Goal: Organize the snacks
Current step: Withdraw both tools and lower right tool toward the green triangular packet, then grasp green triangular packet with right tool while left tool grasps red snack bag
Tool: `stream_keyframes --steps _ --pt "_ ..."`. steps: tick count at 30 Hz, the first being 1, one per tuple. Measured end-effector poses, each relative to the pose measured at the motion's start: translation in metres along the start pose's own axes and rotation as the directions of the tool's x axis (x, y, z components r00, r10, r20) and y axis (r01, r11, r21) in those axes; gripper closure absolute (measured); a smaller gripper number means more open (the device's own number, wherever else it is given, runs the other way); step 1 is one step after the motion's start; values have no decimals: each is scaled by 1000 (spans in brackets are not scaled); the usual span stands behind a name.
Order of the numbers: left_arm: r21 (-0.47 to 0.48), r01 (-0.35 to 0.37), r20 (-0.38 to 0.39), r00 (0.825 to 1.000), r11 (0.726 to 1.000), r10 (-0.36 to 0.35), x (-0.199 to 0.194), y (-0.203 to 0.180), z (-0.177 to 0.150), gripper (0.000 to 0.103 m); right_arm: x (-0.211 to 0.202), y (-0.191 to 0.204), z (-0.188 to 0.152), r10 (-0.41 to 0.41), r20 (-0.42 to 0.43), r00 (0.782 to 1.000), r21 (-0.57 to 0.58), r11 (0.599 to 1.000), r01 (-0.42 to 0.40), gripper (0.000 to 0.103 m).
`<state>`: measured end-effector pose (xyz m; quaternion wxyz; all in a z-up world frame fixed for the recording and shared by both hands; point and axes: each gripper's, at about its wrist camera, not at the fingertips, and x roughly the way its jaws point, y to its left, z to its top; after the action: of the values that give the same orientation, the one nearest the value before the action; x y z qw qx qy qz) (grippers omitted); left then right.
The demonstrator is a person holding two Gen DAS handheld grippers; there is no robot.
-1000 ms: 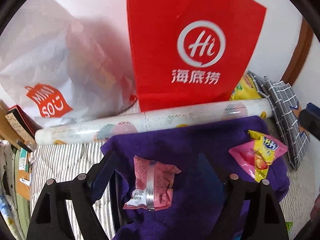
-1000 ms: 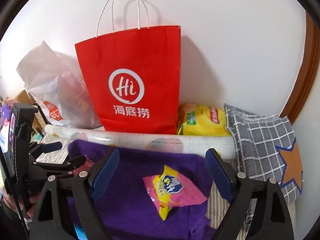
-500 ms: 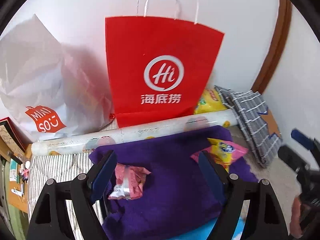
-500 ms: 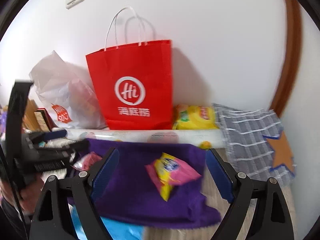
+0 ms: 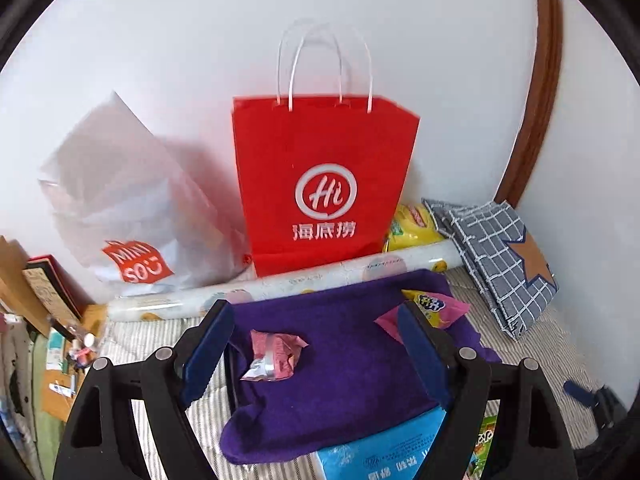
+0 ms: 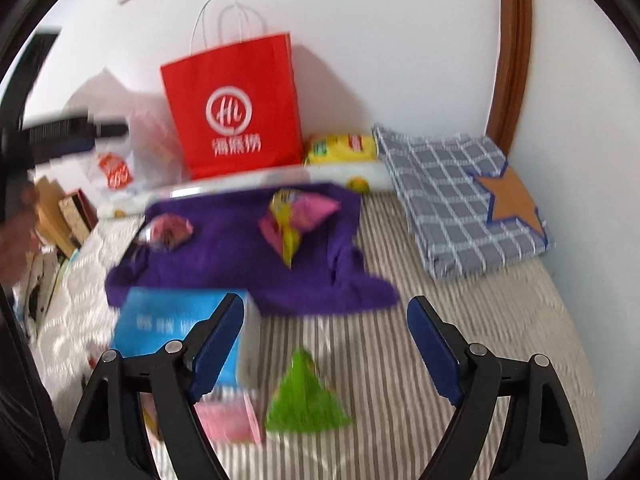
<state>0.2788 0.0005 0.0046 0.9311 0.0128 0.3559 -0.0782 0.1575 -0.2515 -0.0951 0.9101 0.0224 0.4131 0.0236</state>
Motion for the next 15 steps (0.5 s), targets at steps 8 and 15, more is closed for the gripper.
stream_keyframes --steps 8,15 --pt "13 -18 26 999 1000 18 -47 18 -48 20 18 7 -43 51 -25 998 -35 998 -52 30" --pt "-15 -101 7 995 995 101 -67 55 -105 21 48 12 -59 41 -73 996 -48 998 -45 42"
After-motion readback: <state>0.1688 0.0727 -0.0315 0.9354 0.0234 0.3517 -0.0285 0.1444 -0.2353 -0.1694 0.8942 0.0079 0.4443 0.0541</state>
